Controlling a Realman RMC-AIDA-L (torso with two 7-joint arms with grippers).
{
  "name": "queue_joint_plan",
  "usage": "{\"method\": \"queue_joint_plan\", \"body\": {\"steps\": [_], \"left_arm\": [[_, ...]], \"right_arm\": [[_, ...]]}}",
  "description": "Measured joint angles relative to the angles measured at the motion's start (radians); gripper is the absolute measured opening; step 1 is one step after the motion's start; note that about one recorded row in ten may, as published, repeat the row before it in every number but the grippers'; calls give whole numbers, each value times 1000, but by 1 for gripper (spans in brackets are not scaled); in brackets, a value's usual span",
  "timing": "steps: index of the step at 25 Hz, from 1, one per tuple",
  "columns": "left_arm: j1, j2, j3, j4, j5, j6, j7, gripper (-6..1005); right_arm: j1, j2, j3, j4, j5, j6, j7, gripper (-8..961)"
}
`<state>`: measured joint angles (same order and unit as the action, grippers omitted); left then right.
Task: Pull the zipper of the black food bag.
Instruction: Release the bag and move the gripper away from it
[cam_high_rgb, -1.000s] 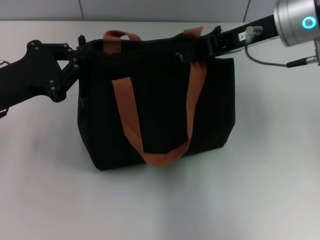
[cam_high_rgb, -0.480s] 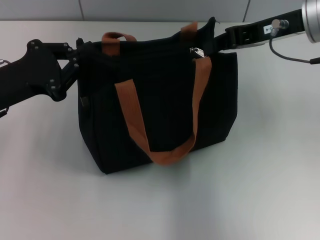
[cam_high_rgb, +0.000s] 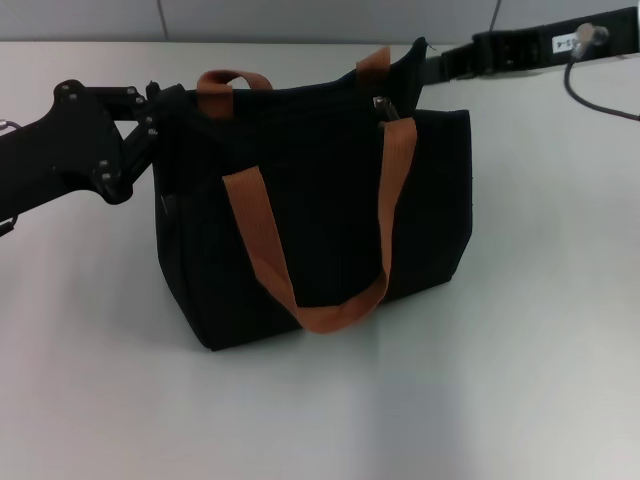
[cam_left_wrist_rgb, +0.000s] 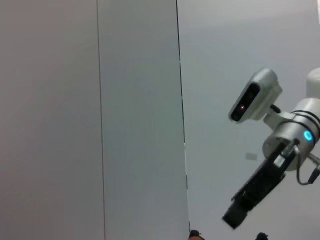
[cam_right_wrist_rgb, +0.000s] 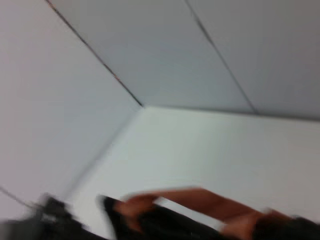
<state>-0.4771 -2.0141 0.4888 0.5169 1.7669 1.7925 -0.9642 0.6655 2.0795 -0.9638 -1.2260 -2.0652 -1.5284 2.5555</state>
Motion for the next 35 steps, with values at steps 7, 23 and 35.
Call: {"method": "queue_joint_plan", "body": {"steps": [7,23,35], "left_arm": [[1,-1,6,0,3,1,-5,75],[28,-5,3,-3,9,-1,-50,81],[33,-5,11,-4,49,-6,-93,85]], "right_arm": [[-79,-19,90,161,346,-55,-287,83],[-245,-32,195,586,310,-486,-1381,673],[-260,-5,195,650,155,-406,-1500,782]]}}
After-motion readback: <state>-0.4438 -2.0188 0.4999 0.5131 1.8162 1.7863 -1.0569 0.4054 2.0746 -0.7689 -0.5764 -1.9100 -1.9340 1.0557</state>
